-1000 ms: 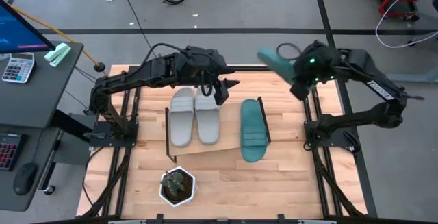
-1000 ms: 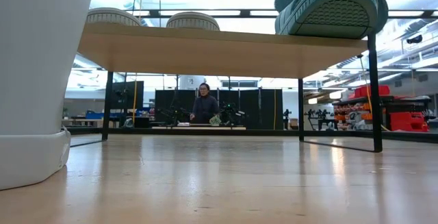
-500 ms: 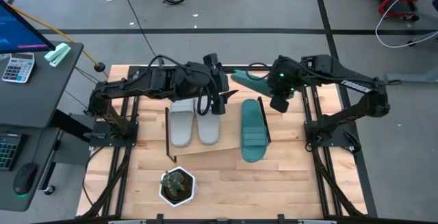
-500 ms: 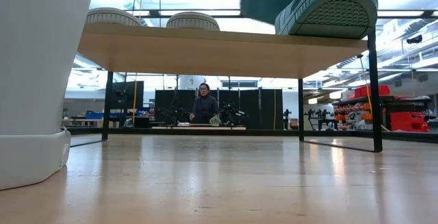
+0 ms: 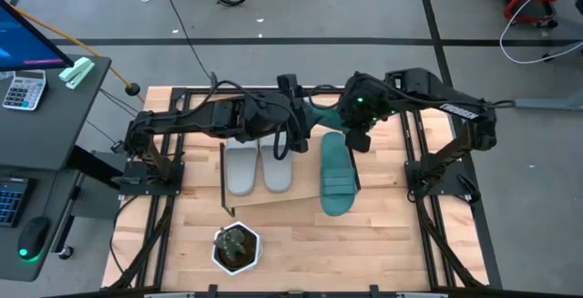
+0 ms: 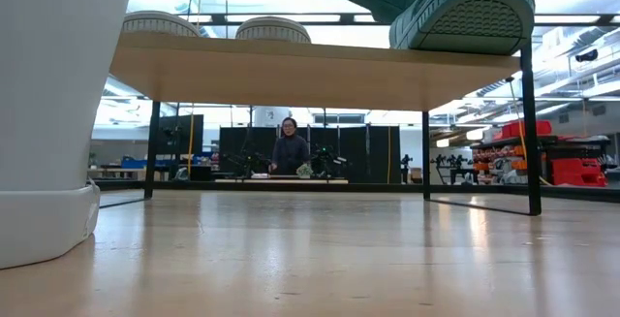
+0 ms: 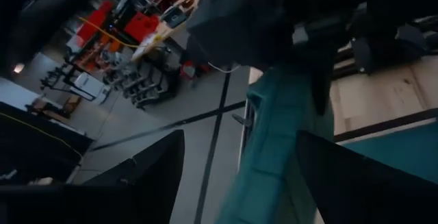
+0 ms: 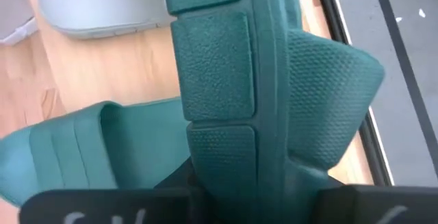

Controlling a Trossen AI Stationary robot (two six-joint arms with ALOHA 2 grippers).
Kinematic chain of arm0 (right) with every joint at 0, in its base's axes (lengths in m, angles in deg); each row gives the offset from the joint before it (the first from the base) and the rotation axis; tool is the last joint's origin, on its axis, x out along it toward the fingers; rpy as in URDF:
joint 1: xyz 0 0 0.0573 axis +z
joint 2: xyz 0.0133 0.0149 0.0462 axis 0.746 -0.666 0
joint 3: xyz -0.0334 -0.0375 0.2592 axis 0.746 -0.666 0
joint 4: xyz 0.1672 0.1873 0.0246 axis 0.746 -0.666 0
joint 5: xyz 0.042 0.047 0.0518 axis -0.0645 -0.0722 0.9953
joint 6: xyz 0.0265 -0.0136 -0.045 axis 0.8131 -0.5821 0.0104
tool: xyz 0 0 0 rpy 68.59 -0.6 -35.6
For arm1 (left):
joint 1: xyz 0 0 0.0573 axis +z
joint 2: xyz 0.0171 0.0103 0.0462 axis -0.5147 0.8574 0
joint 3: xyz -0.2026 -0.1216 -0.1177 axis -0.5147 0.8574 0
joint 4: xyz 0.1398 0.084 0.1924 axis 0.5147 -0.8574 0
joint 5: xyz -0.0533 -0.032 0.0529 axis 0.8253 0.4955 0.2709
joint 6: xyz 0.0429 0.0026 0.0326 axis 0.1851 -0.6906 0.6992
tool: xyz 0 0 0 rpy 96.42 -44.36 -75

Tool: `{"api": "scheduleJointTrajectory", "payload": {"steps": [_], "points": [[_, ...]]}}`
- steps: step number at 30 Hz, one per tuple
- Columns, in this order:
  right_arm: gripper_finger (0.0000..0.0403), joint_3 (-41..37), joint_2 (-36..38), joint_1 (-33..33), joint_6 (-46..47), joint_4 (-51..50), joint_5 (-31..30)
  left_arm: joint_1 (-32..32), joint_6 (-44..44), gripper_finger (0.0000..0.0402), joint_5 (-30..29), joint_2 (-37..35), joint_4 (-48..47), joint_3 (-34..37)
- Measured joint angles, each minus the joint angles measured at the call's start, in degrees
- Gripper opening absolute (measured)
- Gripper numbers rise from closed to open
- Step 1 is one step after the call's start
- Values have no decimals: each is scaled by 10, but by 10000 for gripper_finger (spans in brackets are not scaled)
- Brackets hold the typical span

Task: Pick and place slides into the shelf
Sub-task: Put the green slide on the shelf

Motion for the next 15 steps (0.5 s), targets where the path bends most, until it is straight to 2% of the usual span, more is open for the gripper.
{"api": "scheduleJointTrajectory", "payload": {"steps": [15], "points": [[75, 0, -6, 22, -19, 45, 16, 2, -5, 284, 25, 17, -33, -1]]}}
